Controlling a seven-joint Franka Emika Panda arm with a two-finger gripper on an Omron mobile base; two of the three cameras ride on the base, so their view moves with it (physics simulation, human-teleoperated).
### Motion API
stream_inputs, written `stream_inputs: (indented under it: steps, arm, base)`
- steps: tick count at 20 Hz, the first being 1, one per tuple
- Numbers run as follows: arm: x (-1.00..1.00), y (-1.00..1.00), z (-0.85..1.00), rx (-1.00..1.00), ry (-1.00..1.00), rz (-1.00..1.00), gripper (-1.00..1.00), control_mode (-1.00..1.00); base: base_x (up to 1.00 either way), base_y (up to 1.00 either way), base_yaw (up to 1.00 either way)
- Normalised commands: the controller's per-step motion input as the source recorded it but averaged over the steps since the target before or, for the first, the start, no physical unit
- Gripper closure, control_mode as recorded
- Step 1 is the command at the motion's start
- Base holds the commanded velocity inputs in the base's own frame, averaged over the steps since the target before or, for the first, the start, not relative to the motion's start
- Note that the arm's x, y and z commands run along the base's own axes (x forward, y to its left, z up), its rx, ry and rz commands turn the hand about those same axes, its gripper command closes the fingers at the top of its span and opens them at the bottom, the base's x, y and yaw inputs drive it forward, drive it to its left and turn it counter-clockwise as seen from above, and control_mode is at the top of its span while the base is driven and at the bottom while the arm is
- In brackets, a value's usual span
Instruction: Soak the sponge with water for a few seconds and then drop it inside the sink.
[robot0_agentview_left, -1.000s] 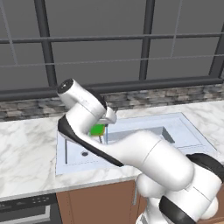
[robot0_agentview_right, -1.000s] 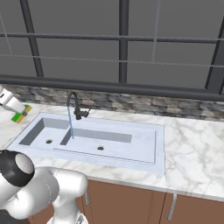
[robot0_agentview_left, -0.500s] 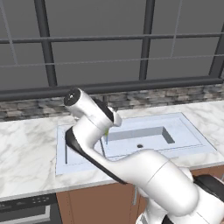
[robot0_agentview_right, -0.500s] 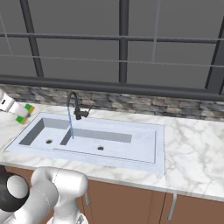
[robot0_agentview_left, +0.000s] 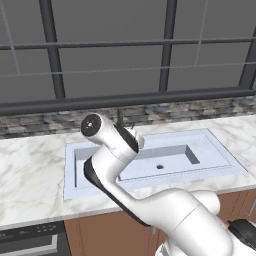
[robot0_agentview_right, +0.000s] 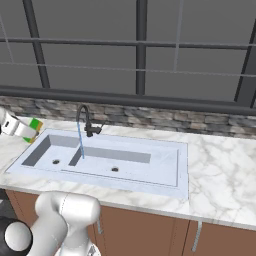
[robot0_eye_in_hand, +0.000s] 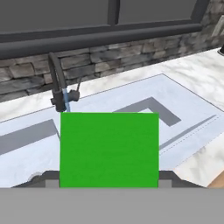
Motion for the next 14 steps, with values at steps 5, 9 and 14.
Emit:
stream_inputs:
  steps: [5, 9, 14]
  arm:
    - [0.00, -0.04, 0.00, 0.03, -0.08, 0.00, 1.00, -1.00]
    - [0.00, -0.01, 0.00, 0.05, -0.04, 0.00, 1.00, -1.00]
    - [0.02, -0.07, 0.00, 0.07, 0.00, 0.00, 1.00, -1.00]
  base:
    - [0.00, 0.00, 0.00]
    - [0.00, 0.00, 0.00]
    - [0.00, 0.00, 0.00]
